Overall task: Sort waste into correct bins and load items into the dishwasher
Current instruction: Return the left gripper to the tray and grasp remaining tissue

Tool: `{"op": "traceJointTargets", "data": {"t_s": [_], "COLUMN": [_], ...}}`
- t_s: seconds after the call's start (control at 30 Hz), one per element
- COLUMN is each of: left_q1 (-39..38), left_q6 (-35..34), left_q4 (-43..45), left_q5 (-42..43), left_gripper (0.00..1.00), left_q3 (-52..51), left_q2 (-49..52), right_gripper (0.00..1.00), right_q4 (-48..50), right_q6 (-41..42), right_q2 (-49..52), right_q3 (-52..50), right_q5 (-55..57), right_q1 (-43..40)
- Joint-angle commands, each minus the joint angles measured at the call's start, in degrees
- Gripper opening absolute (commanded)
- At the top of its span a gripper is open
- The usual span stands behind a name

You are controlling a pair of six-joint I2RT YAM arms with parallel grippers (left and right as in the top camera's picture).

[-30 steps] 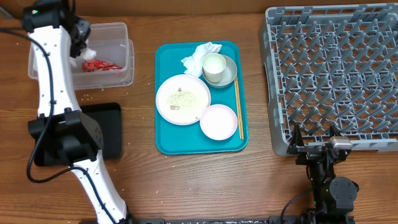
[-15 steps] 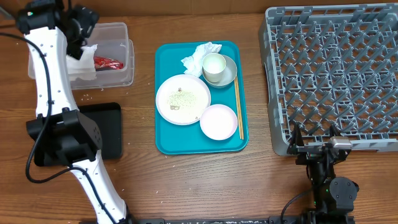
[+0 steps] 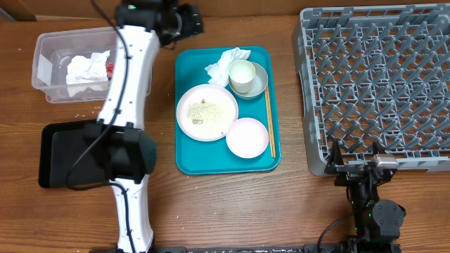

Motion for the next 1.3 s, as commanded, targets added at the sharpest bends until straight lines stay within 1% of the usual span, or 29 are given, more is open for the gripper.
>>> {"op": "traceJointTargets", "data": {"t_s": [0.0, 0.1, 0.2, 0.3, 0.4, 0.47, 0.53, 0.73, 1.0, 1.07, 1.1, 1.2, 1.23, 1.27], "left_q1": [-0.6, -0.7, -0.7, -1.0, -1.8, -2.5, -3.4, -5.7, -8.0, -8.2, -8.1, -8.0, -7.9, -7.9], "left_q6": [3.7, 3.5, 4.0, 7.1, 8.7, 9.2, 9.2, 9.2, 11.7, 11.7, 11.7, 11.7, 11.7, 11.7], "left_q4": [1.3, 2.1, 2.6, 3.0, 3.0, 3.1, 3.1, 2.9, 2.1, 2.0, 1.8, 1.1, 0.7, 0.5], "left_q5": [-3.1, -1.7, 2.5, 7.5, 7.5, 6.1, 2.9, -4.4, -12.9, -14.0, -14.0, -14.0, -14.0, -14.0], "left_gripper": [0.75, 0.75, 0.74, 0.70, 0.68, 0.69, 0.69, 0.70, 0.70, 0.67, 0.63, 0.49, 0.42, 0.38], "left_q3": [-0.2, -0.2, -0.2, -0.2, -0.2, -0.2, -0.2, -0.2, -0.2, -0.2, -0.2, -0.2, -0.2, -0.2], "left_q2": [4.7, 8.0, 11.7, 15.0, 17.2, 18.4, 19.4, 19.8, 20.0, 20.0, 20.0, 20.0, 20.0, 20.0], "right_gripper": [1.00, 1.00, 1.00, 1.00, 1.00, 1.00, 1.00, 1.00, 1.00, 1.00, 1.00, 1.00, 1.00, 1.00], "right_q4": [0.4, 0.4, 0.4, 0.4, 0.4, 0.4, 0.4, 0.4, 0.4, 0.4, 0.4, 0.4, 0.4, 0.4], "right_q6": [0.4, 0.4, 0.4, 0.4, 0.4, 0.4, 0.4, 0.4, 0.4, 0.4, 0.4, 0.4, 0.4, 0.4], "right_q2": [-0.6, -0.6, -0.6, -0.6, -0.6, -0.6, -0.6, -0.6, -0.6, -0.6, -0.6, -0.6, -0.6, -0.6], "right_q3": [-0.6, -0.6, -0.6, -0.6, -0.6, -0.6, -0.6, -0.6, -0.6, -0.6, -0.6, -0.6, -0.6, -0.6], "right_q5": [0.0, 0.0, 0.0, 0.0, 0.0, 0.0, 0.0, 0.0, 0.0, 0.0, 0.0, 0.0, 0.0, 0.0], "right_q1": [0.0, 0.0, 0.0, 0.0, 0.0, 0.0, 0.0, 0.0, 0.0, 0.0, 0.0, 0.0, 0.0, 0.0]}}
